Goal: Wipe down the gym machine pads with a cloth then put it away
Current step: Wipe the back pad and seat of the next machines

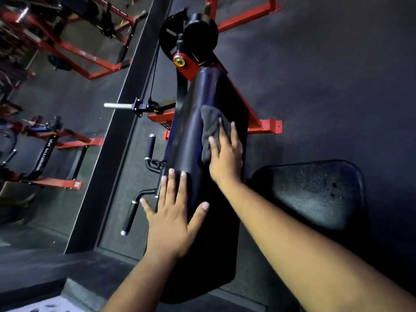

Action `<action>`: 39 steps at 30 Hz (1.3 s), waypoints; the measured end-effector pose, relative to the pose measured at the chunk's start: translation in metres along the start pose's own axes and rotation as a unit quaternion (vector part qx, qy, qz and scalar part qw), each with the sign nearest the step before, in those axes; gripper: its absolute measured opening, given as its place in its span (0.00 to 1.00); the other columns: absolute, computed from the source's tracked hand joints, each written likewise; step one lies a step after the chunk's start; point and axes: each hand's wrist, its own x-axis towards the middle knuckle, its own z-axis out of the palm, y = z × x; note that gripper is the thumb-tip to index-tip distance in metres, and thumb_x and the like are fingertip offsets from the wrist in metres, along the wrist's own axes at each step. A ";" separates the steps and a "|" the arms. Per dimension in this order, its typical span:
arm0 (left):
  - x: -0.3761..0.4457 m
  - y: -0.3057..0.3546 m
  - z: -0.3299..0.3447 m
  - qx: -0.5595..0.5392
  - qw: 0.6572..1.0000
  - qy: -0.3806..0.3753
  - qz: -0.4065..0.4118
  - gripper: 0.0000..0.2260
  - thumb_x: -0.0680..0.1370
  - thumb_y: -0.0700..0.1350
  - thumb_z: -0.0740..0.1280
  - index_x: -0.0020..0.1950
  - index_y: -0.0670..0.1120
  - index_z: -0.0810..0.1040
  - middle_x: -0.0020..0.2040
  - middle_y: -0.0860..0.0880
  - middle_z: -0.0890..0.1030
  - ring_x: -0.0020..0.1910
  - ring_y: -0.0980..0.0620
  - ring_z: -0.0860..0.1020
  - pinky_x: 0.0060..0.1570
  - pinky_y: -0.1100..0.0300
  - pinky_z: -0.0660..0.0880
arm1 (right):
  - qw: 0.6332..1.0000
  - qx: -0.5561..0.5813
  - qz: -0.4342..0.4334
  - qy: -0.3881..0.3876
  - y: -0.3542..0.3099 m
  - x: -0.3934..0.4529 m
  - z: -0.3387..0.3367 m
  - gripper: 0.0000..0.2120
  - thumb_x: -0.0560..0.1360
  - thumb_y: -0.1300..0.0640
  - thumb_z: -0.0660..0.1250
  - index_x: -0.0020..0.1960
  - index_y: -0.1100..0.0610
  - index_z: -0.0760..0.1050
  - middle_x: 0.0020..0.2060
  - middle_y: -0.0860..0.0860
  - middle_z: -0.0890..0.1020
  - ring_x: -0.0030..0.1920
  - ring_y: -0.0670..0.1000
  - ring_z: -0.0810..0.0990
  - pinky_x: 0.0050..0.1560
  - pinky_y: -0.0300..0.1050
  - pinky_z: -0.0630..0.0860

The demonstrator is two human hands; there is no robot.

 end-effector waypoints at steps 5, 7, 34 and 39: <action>0.107 0.029 -0.025 -0.011 1.000 0.008 0.025 0.42 0.73 0.77 0.38 0.82 0.58 0.38 0.82 0.57 0.33 0.81 0.57 0.35 0.75 0.30 0.39 | 0.999 -0.007 0.013 -0.038 0.002 0.072 -0.003 0.31 0.78 0.30 0.51 0.80 0.32 0.51 0.83 0.44 0.51 0.78 0.56 0.59 0.71 0.68 0.67; 0.140 0.035 -0.031 -0.021 0.999 -0.001 0.040 0.42 0.73 0.76 0.39 0.83 0.58 0.39 0.82 0.57 0.34 0.81 0.57 0.36 0.76 0.31 0.39 | 0.999 -0.006 -0.028 -0.045 0.010 0.037 -0.005 0.32 0.78 0.30 0.52 0.80 0.31 0.49 0.83 0.45 0.47 0.81 0.55 0.54 0.74 0.66 0.63; 0.190 0.046 -0.025 -0.053 0.996 0.006 0.066 0.40 0.76 0.76 0.46 0.83 0.60 0.44 0.84 0.56 0.41 0.83 0.54 0.41 0.78 0.33 0.50 | 0.992 0.120 -0.044 -0.024 0.018 0.102 -0.017 0.22 0.84 0.50 0.56 0.77 0.50 0.69 0.76 0.54 0.71 0.75 0.51 0.68 0.75 0.41 0.60; 0.188 0.047 -0.026 -0.061 0.996 0.009 0.064 0.40 0.75 0.77 0.44 0.83 0.60 0.45 0.84 0.56 0.41 0.83 0.54 0.41 0.78 0.34 0.49 | 0.999 0.003 0.026 -0.035 0.071 0.055 0.002 0.29 0.83 0.36 0.52 0.81 0.41 0.56 0.77 0.56 0.67 0.73 0.61 0.68 0.72 0.58 0.67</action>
